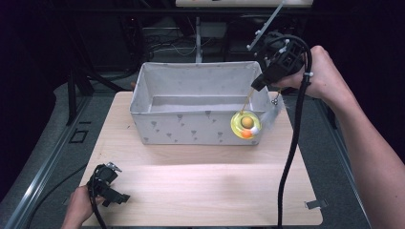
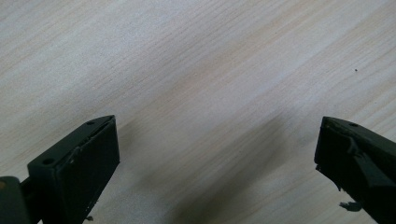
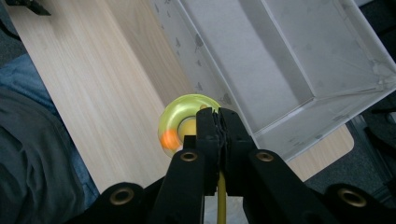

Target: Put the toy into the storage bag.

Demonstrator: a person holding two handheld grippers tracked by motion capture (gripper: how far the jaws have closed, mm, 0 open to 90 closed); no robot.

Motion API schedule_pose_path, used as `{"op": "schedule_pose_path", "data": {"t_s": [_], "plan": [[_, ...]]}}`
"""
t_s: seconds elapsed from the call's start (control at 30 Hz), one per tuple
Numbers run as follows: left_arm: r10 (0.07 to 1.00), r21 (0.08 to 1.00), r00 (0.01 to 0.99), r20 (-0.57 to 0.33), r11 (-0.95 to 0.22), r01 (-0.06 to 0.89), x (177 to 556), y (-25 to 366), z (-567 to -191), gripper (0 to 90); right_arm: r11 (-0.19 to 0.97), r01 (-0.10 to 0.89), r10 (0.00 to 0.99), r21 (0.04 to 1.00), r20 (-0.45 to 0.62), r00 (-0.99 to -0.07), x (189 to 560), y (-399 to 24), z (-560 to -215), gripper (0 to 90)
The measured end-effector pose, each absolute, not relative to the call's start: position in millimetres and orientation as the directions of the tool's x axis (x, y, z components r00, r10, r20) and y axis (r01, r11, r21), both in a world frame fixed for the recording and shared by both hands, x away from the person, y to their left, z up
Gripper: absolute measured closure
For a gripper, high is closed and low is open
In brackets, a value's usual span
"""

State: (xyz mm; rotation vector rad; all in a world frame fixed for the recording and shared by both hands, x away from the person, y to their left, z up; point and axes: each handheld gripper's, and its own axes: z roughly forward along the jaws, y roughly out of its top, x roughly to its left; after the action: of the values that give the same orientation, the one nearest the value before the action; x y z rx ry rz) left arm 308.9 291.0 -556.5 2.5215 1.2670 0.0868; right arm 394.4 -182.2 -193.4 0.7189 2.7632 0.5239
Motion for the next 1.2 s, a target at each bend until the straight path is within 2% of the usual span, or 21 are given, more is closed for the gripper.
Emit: {"op": "schedule_pose_path", "data": {"t_s": [0.67,1.2], "plan": [[0.784,0.302,0.615,-0.087,-0.567,0.766,308,291,-557,0.2,0.779,0.444,0.563,0.442,-0.183,-0.806,419,-170,-153,88.4],[0.765,0.296,0.638,-0.089,-0.591,0.750,307,288,-558,0.2,0.740,0.482,0.623,0.469,-0.209,-0.754,452,-166,-151,88.5]]}}
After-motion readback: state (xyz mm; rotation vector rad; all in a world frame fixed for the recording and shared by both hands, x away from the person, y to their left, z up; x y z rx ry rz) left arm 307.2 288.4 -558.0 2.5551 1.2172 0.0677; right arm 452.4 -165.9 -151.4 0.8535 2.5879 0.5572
